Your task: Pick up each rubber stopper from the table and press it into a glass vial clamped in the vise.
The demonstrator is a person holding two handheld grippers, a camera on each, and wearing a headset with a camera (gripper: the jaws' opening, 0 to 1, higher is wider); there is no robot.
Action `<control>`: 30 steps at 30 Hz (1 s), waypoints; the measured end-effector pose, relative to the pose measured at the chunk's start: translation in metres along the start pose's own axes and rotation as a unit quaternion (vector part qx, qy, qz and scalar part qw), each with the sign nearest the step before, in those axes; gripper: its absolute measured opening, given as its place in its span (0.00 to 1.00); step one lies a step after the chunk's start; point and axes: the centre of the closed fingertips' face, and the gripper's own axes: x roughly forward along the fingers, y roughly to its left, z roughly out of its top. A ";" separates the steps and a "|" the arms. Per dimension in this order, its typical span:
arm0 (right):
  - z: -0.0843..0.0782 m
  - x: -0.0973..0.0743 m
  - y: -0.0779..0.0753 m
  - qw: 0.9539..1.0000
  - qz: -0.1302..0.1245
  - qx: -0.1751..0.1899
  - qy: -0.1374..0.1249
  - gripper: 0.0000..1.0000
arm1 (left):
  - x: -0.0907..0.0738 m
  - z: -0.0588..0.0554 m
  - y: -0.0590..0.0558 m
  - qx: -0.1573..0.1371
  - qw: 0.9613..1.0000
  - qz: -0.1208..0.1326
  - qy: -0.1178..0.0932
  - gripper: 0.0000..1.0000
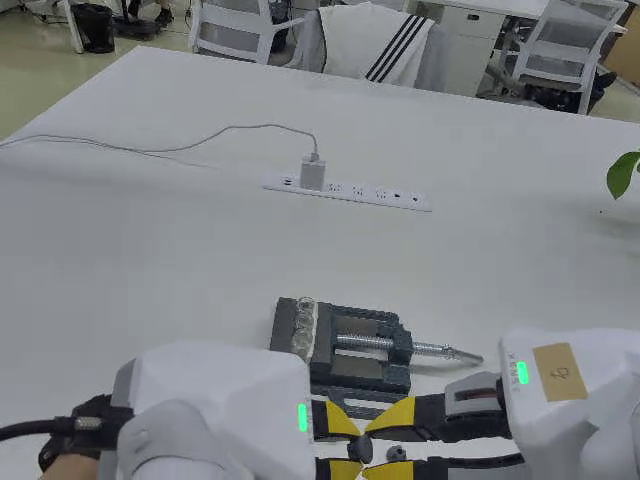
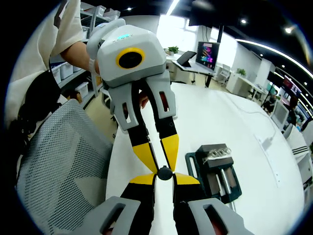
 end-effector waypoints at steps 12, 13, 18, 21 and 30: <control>0.015 -0.013 0.011 1.000 -0.015 0.016 -0.008 0.08 | -0.014 0.016 -0.007 0.020 0.999 -0.025 -0.016 0.05; 0.016 -0.014 0.011 1.000 -0.017 0.017 -0.008 0.08 | -0.015 0.017 -0.007 0.022 0.999 -0.026 -0.016 0.05; 0.023 -0.017 0.013 0.999 -0.016 0.027 -0.014 0.08 | -0.022 0.021 -0.009 0.026 0.999 -0.027 -0.017 0.05; 0.027 -0.019 0.017 0.999 -0.008 0.030 -0.015 0.08 | -0.027 0.024 -0.011 0.020 0.999 -0.024 -0.013 0.05; 0.042 -0.023 0.018 0.999 0.005 0.027 -0.020 0.08 | -0.040 0.028 -0.008 0.009 1.000 -0.002 -0.016 0.05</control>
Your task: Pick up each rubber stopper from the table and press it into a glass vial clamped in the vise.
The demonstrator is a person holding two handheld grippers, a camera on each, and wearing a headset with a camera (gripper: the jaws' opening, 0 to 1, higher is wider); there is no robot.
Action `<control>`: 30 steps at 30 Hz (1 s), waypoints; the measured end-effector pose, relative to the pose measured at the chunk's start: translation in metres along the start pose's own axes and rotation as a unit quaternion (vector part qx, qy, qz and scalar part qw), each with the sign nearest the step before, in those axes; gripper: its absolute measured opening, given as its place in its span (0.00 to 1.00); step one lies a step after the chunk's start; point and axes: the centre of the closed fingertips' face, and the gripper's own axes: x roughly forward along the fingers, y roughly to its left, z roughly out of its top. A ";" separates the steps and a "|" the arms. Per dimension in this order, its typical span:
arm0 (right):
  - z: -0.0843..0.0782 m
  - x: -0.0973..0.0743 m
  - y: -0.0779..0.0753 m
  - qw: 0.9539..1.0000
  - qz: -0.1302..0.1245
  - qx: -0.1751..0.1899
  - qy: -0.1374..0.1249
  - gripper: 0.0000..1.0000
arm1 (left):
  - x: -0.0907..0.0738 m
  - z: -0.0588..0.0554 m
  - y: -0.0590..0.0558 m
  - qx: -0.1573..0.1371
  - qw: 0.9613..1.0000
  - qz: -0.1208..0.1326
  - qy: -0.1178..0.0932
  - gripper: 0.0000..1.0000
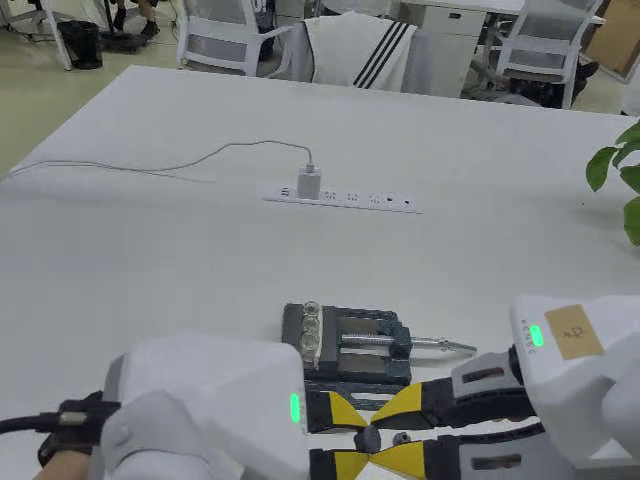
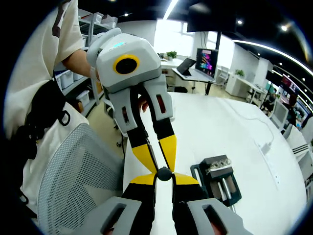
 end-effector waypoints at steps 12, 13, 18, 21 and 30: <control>0.009 -0.006 0.002 1.000 -0.005 -0.003 -0.001 0.07 | -0.006 0.008 0.002 -0.014 1.000 0.001 -0.014 0.05; 0.009 -0.006 0.002 1.000 -0.005 -0.002 -0.002 0.07 | -0.007 0.008 0.002 -0.009 1.000 0.002 -0.012 0.05; 0.012 -0.005 -0.002 1.000 0.003 -0.003 -0.001 0.07 | -0.008 0.008 0.006 -0.013 1.000 0.013 -0.010 0.05; 0.014 -0.005 -0.004 1.000 0.009 -0.012 0.005 0.07 | -0.009 0.008 0.008 -0.023 0.999 0.021 -0.013 0.05; 0.017 0.000 -0.010 0.999 0.024 -0.031 0.016 0.07 | -0.012 0.004 0.016 -0.034 0.999 0.035 -0.018 0.05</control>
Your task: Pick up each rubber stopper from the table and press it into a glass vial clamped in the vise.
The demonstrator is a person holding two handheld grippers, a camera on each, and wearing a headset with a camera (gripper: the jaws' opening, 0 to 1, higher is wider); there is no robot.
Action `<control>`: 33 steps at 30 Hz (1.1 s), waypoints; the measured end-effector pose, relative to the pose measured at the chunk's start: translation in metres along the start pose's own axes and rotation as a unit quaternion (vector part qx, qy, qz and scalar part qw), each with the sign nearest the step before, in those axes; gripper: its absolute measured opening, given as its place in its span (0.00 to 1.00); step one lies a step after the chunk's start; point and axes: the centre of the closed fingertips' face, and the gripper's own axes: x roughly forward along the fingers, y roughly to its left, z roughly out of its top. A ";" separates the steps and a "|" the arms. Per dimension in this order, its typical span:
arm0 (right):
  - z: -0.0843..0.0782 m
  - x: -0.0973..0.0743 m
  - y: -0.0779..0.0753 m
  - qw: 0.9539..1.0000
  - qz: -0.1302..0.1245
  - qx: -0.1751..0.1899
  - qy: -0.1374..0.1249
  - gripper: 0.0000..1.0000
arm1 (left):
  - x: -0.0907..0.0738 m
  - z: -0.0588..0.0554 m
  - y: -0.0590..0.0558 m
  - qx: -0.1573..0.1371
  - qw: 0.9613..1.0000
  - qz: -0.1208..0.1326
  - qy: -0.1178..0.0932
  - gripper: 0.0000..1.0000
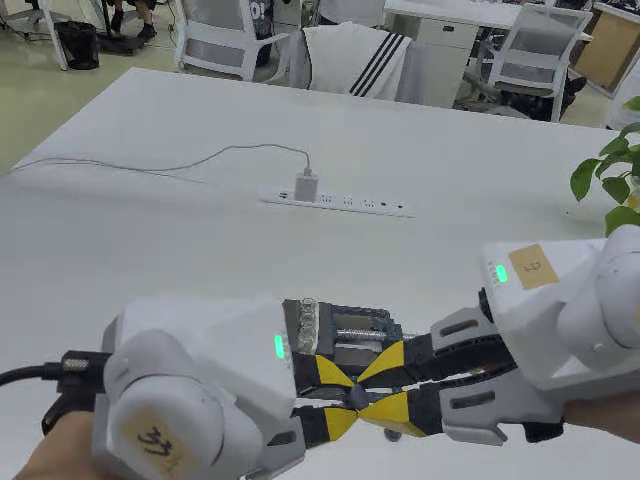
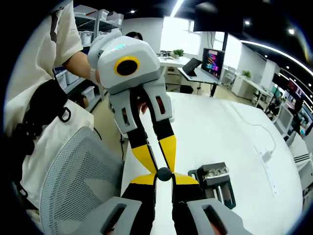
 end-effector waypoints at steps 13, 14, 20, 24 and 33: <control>0.003 0.011 -0.009 0.999 0.027 -0.012 0.016 0.07 | -0.002 -0.010 0.010 -0.016 1.000 0.016 0.001 0.05; 0.004 0.012 -0.010 0.999 0.031 -0.013 0.019 0.07 | -0.002 -0.010 0.011 -0.017 1.000 0.016 0.001 0.05; 0.005 0.019 -0.018 0.998 0.051 -0.021 0.033 0.07 | -0.002 -0.021 0.017 -0.028 0.999 0.029 0.013 0.07; 0.005 0.021 -0.029 0.997 0.056 -0.022 0.041 0.07 | -0.003 -0.030 0.023 -0.046 0.998 0.044 0.018 0.15; -0.012 0.026 -0.054 0.994 0.061 -0.032 0.086 0.07 | -0.005 -0.052 0.030 -0.081 0.994 0.069 0.032 0.36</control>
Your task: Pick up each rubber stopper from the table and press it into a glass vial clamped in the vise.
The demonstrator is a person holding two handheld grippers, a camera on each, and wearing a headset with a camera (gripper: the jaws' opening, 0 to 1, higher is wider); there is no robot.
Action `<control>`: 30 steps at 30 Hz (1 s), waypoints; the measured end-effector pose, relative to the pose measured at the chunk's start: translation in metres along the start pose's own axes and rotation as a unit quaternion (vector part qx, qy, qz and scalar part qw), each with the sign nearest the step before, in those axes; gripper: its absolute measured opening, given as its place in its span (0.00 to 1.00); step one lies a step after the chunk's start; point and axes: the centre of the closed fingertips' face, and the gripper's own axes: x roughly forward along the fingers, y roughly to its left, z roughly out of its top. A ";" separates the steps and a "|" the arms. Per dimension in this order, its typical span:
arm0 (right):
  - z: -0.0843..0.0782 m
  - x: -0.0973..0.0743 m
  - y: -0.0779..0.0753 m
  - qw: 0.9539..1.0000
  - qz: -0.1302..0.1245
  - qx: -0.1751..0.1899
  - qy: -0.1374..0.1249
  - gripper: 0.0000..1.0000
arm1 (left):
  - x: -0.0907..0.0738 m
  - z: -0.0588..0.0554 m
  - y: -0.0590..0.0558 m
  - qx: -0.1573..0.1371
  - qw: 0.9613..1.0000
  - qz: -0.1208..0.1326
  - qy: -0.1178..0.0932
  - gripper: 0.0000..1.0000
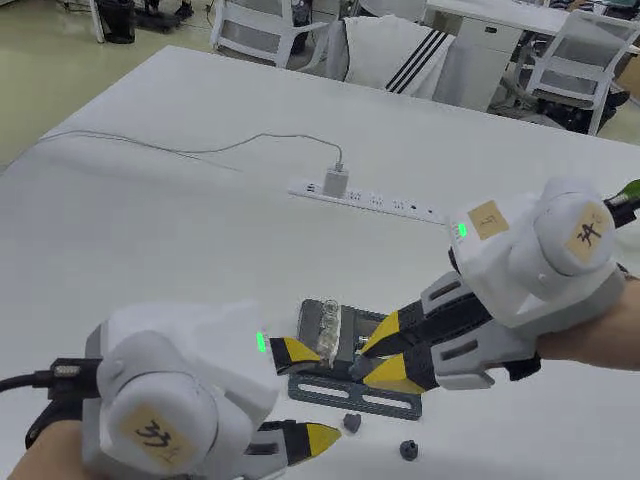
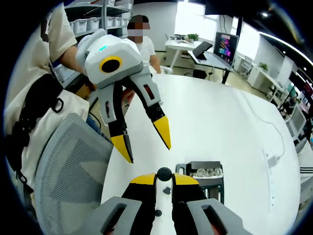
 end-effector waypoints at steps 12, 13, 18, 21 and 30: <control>-0.017 0.006 -0.038 0.999 0.002 -0.006 0.045 0.07 | 0.005 -0.023 0.009 -0.089 0.995 0.040 -0.002 0.81; -0.018 0.006 -0.041 0.999 0.001 -0.008 0.048 0.07 | 0.005 -0.024 0.009 -0.096 0.995 0.042 -0.001 0.83; -0.021 0.008 -0.058 0.997 0.000 -0.017 0.069 0.07 | 0.005 -0.024 0.007 -0.118 0.992 0.043 -0.010 0.99; -0.022 0.010 -0.064 0.997 0.000 -0.019 0.078 0.07 | 0.003 -0.024 0.006 -0.127 0.991 0.043 -0.006 0.99; -0.022 0.012 -0.078 0.995 -0.007 -0.028 0.095 0.07 | -0.007 -0.021 -0.001 -0.144 0.988 0.058 -0.007 0.99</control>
